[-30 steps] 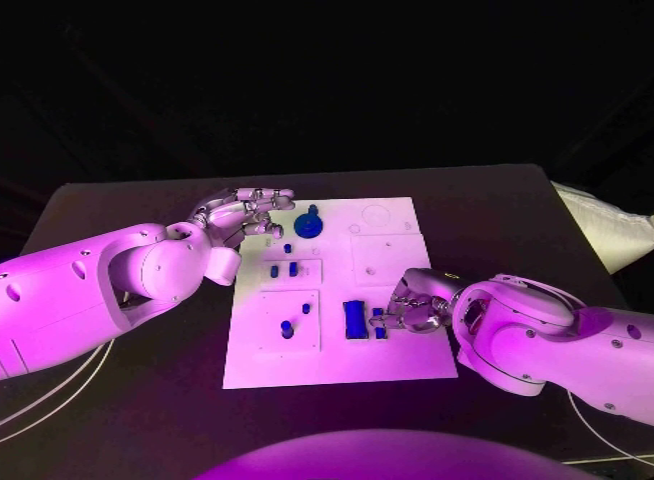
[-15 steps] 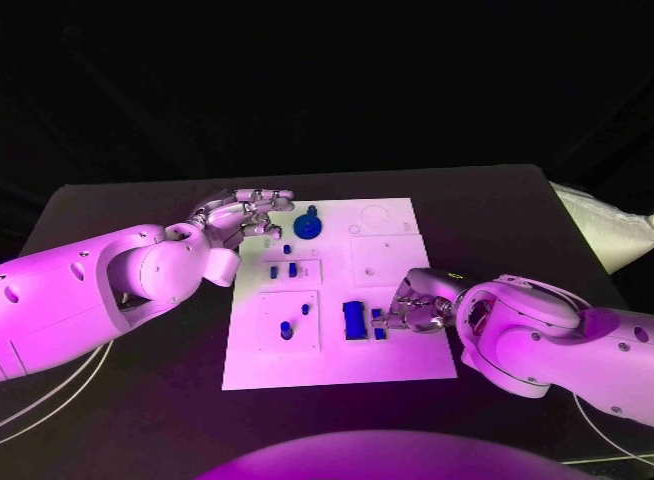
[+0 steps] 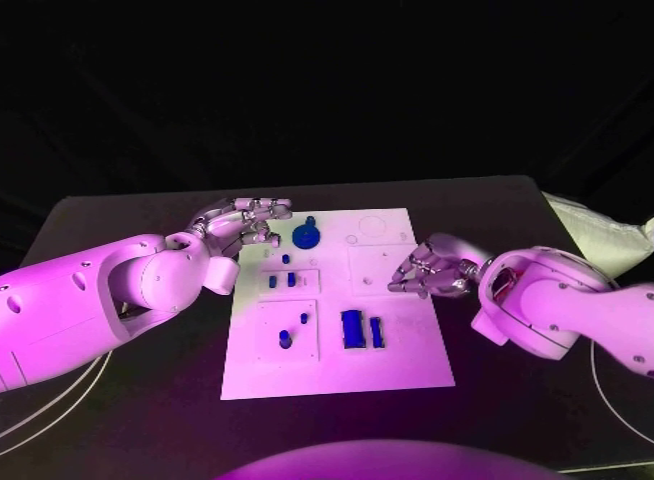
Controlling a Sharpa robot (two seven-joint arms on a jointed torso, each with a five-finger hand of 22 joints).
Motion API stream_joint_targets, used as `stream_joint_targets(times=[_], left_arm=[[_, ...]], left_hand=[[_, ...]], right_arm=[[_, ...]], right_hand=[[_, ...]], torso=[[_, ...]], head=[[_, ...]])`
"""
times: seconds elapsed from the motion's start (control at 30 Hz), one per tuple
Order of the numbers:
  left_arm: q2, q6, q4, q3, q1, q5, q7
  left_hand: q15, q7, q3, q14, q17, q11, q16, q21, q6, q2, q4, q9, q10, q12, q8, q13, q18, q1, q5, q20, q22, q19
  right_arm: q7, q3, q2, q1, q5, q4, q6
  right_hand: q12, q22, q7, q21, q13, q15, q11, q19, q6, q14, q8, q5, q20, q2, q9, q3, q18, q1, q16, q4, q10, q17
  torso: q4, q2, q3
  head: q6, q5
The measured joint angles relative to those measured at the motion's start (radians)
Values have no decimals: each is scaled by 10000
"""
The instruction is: Assemble the parts on the task board
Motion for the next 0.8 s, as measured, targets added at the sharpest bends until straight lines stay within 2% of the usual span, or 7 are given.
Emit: stream_joint_targets(times=[0.13, 0.27, 0.4, 0.47, 0.6, 0.73, 0.8], left_arm=[[74, -145, -156, 0, -79, 25, 199], [181, -357, -361, -3, -114, 47, 451], [353, -607, -660, 4, -116, 67, 751], [481, -764, -886, 6, -119, 79, 931], [768, -1062, -1368, 11, -119, 101, 1235], [1055, -1340, -1742, 11, -120, 117, 1472], [1111, -1400, -1785, 14, -113, 119, 1513]], left_hand=[[63, 1, -174, -873, -502, 66, -847, -584, -31, -86, 40, -5, -98, 97, 60, -21, 0, -110, 0, 81, -305, -742], [384, 118, -235, -1894, -1673, 220, -3085, -1739, -150, -59, 45, -19, -394, 111, 64, -130, 0, -137, 0, 304, -1014, -2098], [695, 62, -235, -2070, -2705, 360, -5244, -2703, -587, -58, 46, -65, -613, -201, -73, -176, 0, -137, 0, 630, -1839, -2814], [895, -191, -261, -2204, -3019, 521, -5983, -3146, -1027, -19, 71, -71, -802, -378, -344, -181, 1, -175, 0, 804, -2223, -3210], [1322, -234, -409, -2675, -3588, 810, -7212, -4042, -1127, -19, 77, -71, -1274, -721, -426, -181, 0, -175, 0, 1189, -3051, -4128], [1498, -150, -718, -2882, -4074, 1009, -8149, -4184, -1042, 63, 26, -70, -1613, -1023, -426, -181, 0, -93, 0, 1545, -3889, -4764], [1496, -127, -898, -3072, -4217, 967, -8416, -4247, -1232, 194, 8, -124, -1904, -1154, -506, -231, 2, -384, 0, 1565, -4245, -5061]], right_arm=[[1556, 11, 407, 329, 2156, -1094, -171], [2970, 4, 956, 477, 4148, -2256, -196], [4105, 11, 1595, 554, 5809, -3404, -96], [4605, 13, 1977, 564, 6672, -3983, 27], [5337, 59, 2737, 573, 8035, -5058, 364], [5869, 92, 3349, 577, 8955, -5912, 717], [5964, 104, 3441, 582, 9106, -6040, 782]], right_hand=[[-1079, -2260, 191, -2005, -1042, 177, 155, -1278, -330, -613, -114, 0, 108, 199, -71, 55, 617, 607, -2558, -256, -526, -2487], [-2296, -5445, 415, -5242, -2474, 448, 412, -2873, -620, -1648, -169, -179, 357, 443, -194, 243, 1087, 1143, -5887, -474, -1167, -5127], [-3446, -6604, 643, -6846, -4013, 819, 735, -3422, -844, -2509, -169, -263, 689, 432, -426, 367, 1086, 1496, -7861, -598, -1584, -6280], [-3876, -7116, 730, -7626, -4711, 1020, 881, -3834, -932, -3110, -210, -263, 852, 437, -599, 450, 1085, 1644, -8901, -681, -1723, -6935], [-4447, -8053, 832, -8948, -5863, 1426, 1140, -4301, -1030, -3882, -210, -371, 1221, 402, -924, 585, 1086, 1728, -10457, -756, -1860, -8122], [-4562, -9231, 834, -10340, -7169, 1580, 1245, -4071, -1071, -3792, -210, -382, 1575, 490, -1363, 751, 1086, 1637, -11535, -1102, -1858, -9460], [-4603, -9827, 797, -10967, -7794, 1564, 1278, -3907, -1266, -3699, -264, -457, 1541, 531, -1598, 835, 1084, 1113, -11912, -1426, -2007, -10097]], torso=[[1, -168, -42], [12, -385, -79], [25, -575, -100], [32, -675, -104], [33, -818, -101], [12, -950, -86], [12, -984, -73]], head=[[128, -16], [338, -23], [645, 30], [829, 48], [1141, 60], [1379, 66], [1449, 74]])
